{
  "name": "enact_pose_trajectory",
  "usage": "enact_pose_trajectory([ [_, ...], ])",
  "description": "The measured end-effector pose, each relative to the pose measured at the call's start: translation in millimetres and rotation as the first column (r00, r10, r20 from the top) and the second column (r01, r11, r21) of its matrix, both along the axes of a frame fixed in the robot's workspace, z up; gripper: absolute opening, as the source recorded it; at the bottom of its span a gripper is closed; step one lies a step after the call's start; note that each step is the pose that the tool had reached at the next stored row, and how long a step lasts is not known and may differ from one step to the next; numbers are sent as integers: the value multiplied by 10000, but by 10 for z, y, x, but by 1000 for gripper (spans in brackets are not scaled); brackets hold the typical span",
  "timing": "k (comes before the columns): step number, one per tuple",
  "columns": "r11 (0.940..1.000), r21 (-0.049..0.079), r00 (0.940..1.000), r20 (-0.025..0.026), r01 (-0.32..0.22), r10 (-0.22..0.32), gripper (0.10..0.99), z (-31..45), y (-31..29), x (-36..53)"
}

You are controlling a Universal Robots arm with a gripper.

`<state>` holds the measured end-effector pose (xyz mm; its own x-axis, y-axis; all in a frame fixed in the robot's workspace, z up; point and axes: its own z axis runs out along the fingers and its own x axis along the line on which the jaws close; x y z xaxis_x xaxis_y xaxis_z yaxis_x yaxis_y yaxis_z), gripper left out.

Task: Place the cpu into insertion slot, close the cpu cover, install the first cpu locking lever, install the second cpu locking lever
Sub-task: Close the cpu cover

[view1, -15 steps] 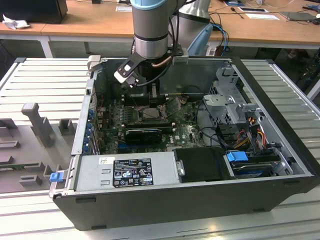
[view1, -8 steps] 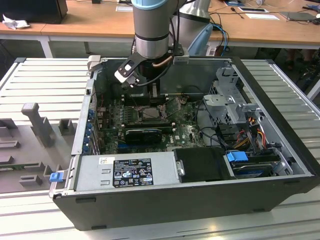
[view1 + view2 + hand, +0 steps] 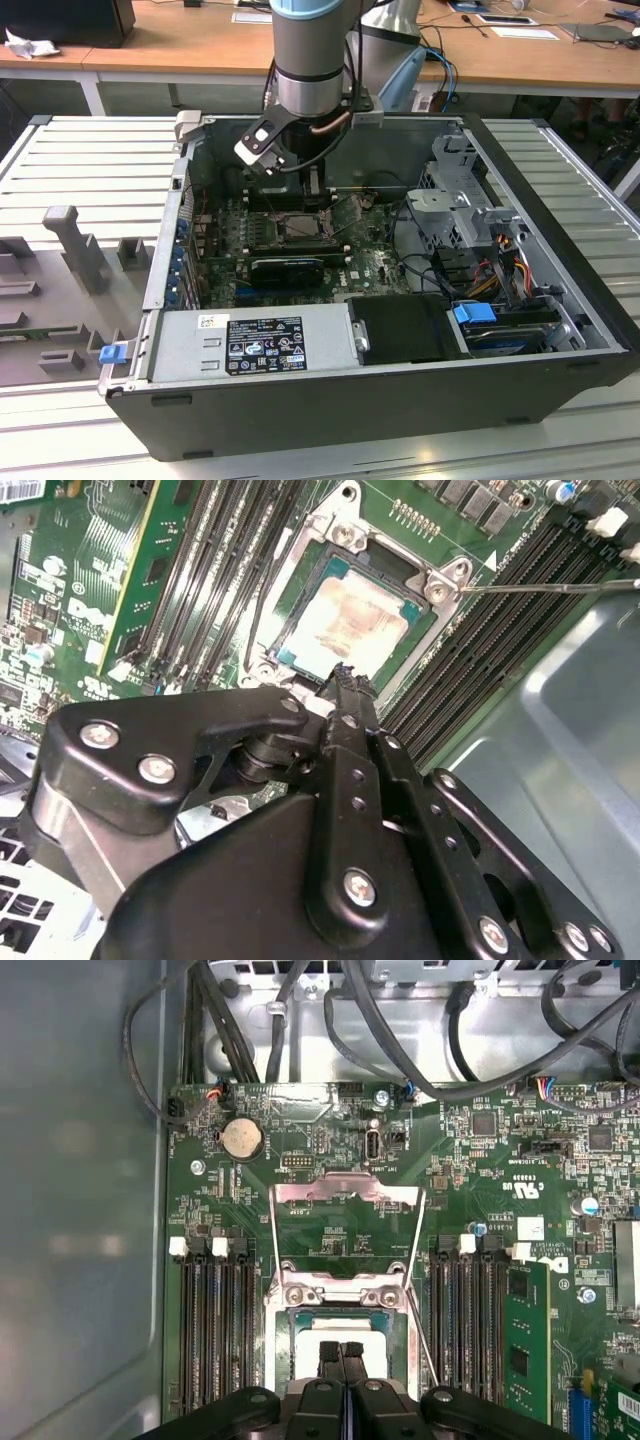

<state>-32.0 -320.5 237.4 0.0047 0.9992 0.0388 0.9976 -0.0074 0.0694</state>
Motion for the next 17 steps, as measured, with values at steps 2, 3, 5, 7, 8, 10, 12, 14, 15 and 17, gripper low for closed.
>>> enact_pose_trajectory([
  [2, 10000, 0, 10000, 0, -1, 1, 106, 27, 0, 0],
  [3, 10000, 1, 10000, 1, 0, 0, 106, 39, 0, 0],
  [5, 10000, 3, 10000, 0, -2, 2, 106, 47, 0, 2],
  [7, 10000, 2, 10000, -8, 0, 0, 106, 48, 0, 26],
  [8, 10000, 1, 10000, -10, -1, 1, 106, 48, 0, 40],
  [10, 10000, 1, 10000, -10, -1, 1, 106, 49, 0, 64],
  [12, 10000, 1, 10000, -9, 0, 0, 106, 64, 0, 64],
  [14, 10000, 1, 10000, -9, 0, 0, 106, 97, 0, 64],
  [15, 10000, 1, 10000, -9, 0, 0, 106, 111, 0, 64],
  [17, 10000, 1, 10000, -9, -1, 1, 106, 145, 0, 64],
])
